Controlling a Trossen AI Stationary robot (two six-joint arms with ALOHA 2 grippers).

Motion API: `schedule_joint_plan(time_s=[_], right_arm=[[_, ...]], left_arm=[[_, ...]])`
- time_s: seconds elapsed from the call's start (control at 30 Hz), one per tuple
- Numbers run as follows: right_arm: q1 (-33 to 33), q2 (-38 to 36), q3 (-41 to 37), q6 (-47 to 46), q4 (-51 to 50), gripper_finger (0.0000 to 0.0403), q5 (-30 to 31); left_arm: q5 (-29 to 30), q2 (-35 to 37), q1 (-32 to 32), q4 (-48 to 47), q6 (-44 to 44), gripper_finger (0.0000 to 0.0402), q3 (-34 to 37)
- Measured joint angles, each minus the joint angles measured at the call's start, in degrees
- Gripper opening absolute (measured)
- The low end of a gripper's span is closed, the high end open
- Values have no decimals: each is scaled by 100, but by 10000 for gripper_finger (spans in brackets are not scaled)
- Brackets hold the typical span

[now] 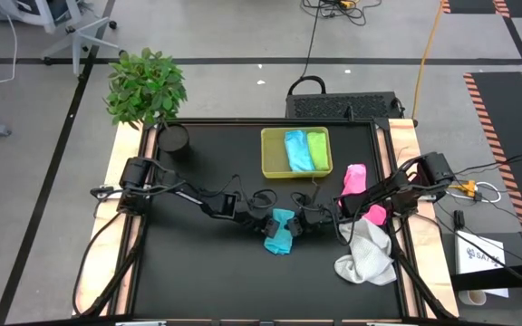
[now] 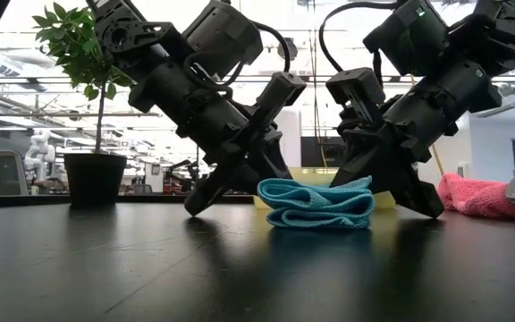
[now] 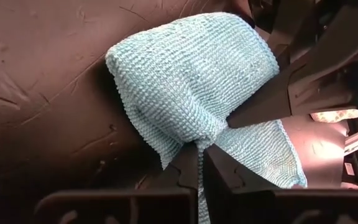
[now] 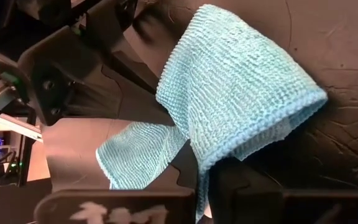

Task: Fold microfiber towels
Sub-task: Put the blue microfiber cloth into the bin

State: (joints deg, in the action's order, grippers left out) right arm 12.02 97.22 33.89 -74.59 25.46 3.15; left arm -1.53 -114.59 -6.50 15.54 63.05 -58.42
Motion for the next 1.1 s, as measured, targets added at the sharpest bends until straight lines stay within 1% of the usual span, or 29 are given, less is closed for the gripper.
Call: schedule_joint_plan(time_s=[0.17, 0.4, 0.5, 0.67, 0.73, 0.97, 1.1], right_arm=[[-108, -154, -11, 236, -83, 3, 68], [-228, -191, -9, 374, -258, 4, 101], [-228, -191, -9, 393, -207, 21, 34], [-228, -196, -9, 480, -245, 71, -28], [-231, -196, -9, 498, -247, 84, -28], [-270, -204, -2, 481, -317, 89, -54], [-314, -283, -4, 456, -402, 103, -382]], left_arm=[[46, -13, 10, 217, -17, 5, 7], [80, -13, 13, 215, -96, 4, 7], [92, -13, 15, 215, -125, 3, 7], [70, -13, 13, 209, -149, 3, 7], [57, -13, 13, 207, -165, 3, 7], [51, -13, 11, 182, -234, 2, 7], [28, -9, 10, 94, -252, 2, 1]])
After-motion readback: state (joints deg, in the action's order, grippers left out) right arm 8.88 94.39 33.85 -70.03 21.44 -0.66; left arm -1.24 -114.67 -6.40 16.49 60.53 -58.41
